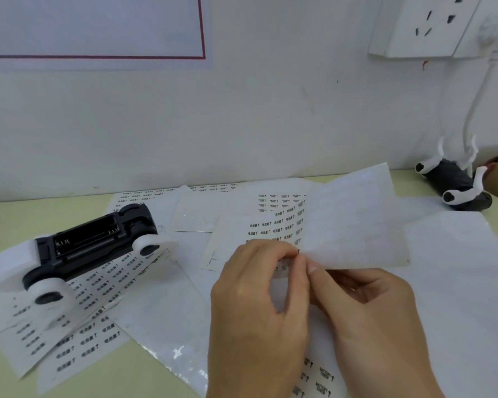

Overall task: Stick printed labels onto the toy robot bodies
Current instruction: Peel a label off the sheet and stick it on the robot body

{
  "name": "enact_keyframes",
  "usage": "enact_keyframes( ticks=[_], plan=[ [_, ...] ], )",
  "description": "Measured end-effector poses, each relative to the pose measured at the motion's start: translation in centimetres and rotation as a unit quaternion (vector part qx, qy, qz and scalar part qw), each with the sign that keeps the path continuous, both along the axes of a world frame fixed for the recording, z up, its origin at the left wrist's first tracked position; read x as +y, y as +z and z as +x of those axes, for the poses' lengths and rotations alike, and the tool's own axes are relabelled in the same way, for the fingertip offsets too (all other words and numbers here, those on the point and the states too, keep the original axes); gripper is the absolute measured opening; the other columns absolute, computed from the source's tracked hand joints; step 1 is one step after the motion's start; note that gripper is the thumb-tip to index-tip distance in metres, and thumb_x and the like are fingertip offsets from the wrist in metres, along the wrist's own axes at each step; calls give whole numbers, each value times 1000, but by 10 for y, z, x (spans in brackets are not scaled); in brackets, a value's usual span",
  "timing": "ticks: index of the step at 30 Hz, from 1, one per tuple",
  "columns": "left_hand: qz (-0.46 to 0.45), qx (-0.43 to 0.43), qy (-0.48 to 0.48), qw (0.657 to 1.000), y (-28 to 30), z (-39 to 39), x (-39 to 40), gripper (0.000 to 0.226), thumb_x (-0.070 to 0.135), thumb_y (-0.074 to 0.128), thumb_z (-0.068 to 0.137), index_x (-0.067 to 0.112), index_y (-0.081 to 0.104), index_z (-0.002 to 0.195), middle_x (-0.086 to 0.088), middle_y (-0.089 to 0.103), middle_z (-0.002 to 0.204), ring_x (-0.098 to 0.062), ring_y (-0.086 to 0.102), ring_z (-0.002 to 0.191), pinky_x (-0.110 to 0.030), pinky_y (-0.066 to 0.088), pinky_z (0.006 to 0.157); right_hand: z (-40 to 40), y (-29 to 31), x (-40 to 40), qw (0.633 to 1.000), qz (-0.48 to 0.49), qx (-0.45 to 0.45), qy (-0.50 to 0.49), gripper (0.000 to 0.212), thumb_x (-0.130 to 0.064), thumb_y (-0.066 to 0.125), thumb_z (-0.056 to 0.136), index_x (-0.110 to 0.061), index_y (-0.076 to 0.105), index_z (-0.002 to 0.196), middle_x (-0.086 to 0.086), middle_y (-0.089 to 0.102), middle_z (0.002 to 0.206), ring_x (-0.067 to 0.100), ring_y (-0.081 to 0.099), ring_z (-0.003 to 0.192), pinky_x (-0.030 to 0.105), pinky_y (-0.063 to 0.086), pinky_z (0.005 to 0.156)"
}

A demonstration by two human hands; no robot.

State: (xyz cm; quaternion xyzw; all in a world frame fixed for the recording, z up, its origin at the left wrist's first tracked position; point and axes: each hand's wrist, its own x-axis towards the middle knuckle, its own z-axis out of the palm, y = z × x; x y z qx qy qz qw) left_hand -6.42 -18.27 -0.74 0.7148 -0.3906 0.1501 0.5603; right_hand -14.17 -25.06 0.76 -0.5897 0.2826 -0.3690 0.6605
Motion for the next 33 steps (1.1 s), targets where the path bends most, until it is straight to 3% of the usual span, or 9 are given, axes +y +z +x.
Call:
enact_keyframes(
  ticks=[2,6,17,28,33],
  plan=[
    [0,0,5,1000,-1,1,-1,4,14,69,83,15,72,81,12,66,79,-3,61,77,-10,45,72,0,3,2,1000,-6,4,5,29,-1,72,82,-26,82,72,1,77,70,11,75,67,11,52,58],
    [-1,-4,4,1000,-2,2,-2,5,9,69,81,14,72,80,11,66,78,-5,62,76,-15,47,70,0,1,2,1000,-6,14,4,27,-5,74,80,-29,82,71,0,77,71,12,75,69,13,54,62],
    [-13,7,-9,1000,-2,1,-2,10,20,63,84,16,72,84,12,67,80,-4,63,78,-14,49,71,2,0,1,1000,14,-2,-6,25,-2,73,79,-25,82,74,4,77,73,16,76,70,15,55,61],
    [24,-91,26,995,-6,4,-2,21,18,57,87,8,73,80,2,68,77,-16,64,72,-25,49,66,3,4,6,998,-10,38,-39,39,3,74,79,-32,80,64,-1,75,64,8,74,62,12,54,60],
    [18,-78,35,996,-7,3,-3,19,19,57,85,10,72,78,4,66,75,-15,63,69,-25,49,64,3,2,6,998,-16,44,-41,39,1,74,78,-35,80,65,-2,75,65,9,74,64,16,56,65]
  ],
)
